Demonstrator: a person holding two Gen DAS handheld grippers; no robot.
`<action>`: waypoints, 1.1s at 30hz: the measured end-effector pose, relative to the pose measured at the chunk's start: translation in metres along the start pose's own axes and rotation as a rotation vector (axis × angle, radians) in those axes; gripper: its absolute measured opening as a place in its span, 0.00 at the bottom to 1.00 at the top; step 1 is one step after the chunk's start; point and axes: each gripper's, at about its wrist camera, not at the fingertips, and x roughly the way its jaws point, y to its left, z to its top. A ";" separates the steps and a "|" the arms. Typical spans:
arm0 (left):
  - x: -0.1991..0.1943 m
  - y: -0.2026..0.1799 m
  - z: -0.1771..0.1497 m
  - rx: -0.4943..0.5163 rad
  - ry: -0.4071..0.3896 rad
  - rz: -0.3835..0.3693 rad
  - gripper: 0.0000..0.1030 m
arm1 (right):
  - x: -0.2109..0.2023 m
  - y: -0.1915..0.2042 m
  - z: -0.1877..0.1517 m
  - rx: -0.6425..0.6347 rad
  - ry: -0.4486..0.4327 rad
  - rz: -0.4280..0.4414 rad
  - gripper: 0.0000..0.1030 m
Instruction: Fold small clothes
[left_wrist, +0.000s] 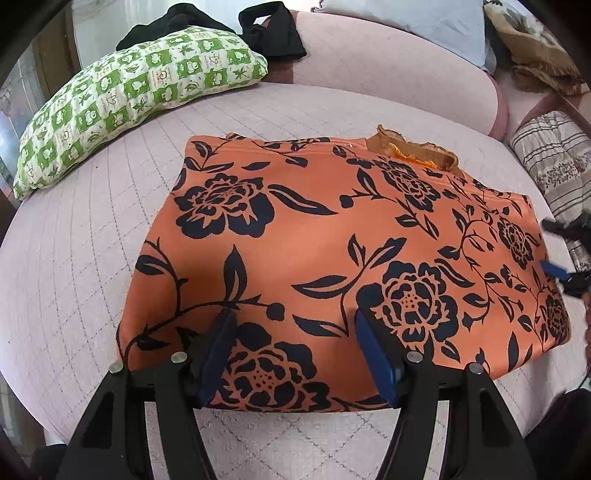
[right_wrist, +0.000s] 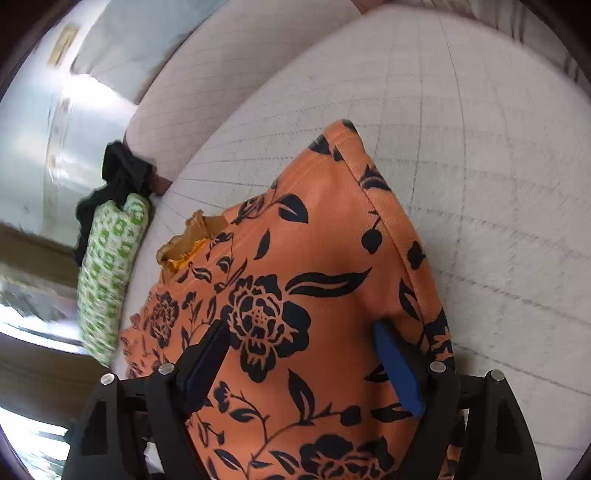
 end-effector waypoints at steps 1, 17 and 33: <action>0.000 0.001 0.000 -0.002 -0.002 0.003 0.66 | -0.007 0.005 0.000 -0.016 -0.017 0.014 0.81; -0.020 -0.035 0.001 0.070 -0.045 -0.028 0.66 | -0.050 -0.070 -0.110 0.349 -0.081 0.147 0.80; 0.010 -0.038 -0.001 0.098 -0.003 0.003 0.72 | -0.059 -0.048 -0.087 0.060 -0.038 -0.034 0.32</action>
